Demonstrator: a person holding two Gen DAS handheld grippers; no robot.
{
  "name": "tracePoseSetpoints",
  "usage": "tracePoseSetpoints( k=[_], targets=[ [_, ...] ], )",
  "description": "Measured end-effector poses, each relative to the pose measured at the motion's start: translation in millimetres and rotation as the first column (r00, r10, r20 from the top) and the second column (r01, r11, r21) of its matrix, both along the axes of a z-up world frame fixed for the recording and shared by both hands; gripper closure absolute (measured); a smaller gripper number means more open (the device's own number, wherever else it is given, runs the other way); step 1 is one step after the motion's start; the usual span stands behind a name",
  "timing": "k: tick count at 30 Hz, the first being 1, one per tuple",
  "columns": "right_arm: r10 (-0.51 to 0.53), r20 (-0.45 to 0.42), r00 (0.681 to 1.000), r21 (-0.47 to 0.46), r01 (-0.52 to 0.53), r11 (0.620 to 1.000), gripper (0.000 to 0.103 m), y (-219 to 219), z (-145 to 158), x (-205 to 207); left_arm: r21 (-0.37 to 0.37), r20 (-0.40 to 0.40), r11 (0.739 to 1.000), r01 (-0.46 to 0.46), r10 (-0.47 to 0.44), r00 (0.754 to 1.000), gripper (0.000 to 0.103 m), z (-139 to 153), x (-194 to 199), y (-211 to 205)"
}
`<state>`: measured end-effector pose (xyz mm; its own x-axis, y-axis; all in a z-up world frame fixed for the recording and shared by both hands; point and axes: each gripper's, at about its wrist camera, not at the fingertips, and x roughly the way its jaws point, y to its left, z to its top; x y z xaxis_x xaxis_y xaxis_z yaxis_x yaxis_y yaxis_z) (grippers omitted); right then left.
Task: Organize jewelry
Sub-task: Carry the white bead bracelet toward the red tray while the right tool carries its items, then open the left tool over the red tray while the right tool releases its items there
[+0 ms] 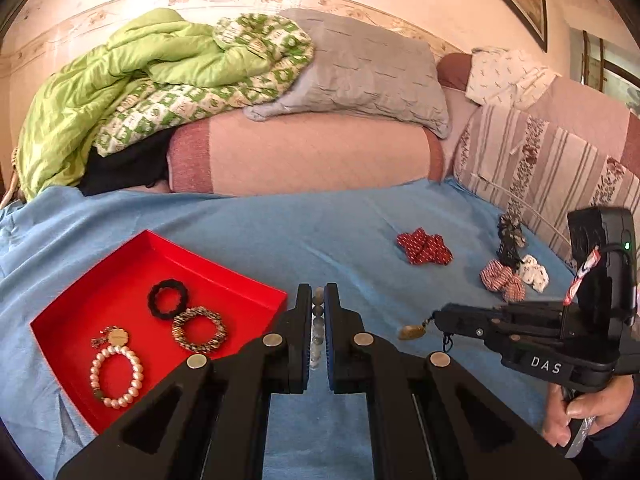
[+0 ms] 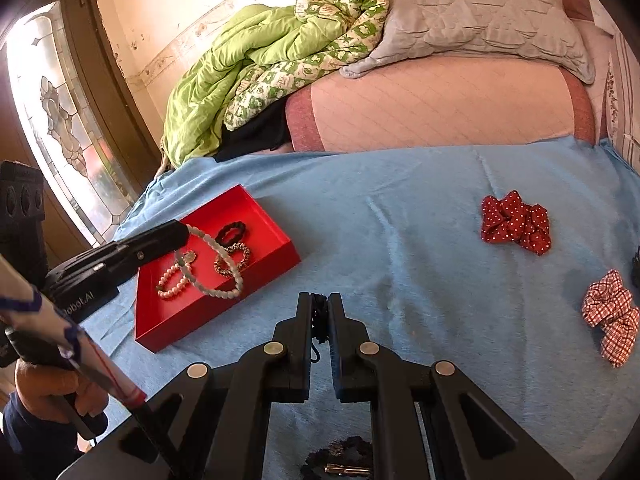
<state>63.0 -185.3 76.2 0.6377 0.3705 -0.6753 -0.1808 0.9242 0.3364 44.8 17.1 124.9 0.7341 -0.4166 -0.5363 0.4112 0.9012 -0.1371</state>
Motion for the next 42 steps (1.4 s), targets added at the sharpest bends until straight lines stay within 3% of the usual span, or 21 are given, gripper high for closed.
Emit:
tracePoseSetpoints(
  k=[11, 21, 31, 42],
  targets=[
    [0.017, 0.007, 1.0, 0.018, -0.017, 1.0, 0.095, 27.3, 5.5, 1.8, -0.063, -0.018, 0.995, -0.082, 0.081, 0.997, 0.098, 4.2, 14.6, 45.6],
    [0.088, 0.02, 0.996, 0.072, -0.089, 0.993, 0.095, 80.6, 22.0, 20.8, -0.103, -0.067, 0.977, -0.187, 0.181, 0.981, 0.098, -3.2, 27.4, 101.1],
    [0.149, -0.013, 0.989, 0.08, -0.147, 0.986, 0.094, 137.1, 24.9, 73.4, -0.134, -0.137, 0.954, -0.267, 0.249, 0.959, 0.098, -19.4, 42.1, 134.7],
    [0.099, -0.143, 0.985, 0.019, -0.098, 0.995, 0.095, 156.5, -17.6, 149.8, -0.12, -0.198, 0.963, -0.239, 0.213, 0.957, 0.097, -35.5, 53.7, 120.1]
  ],
)
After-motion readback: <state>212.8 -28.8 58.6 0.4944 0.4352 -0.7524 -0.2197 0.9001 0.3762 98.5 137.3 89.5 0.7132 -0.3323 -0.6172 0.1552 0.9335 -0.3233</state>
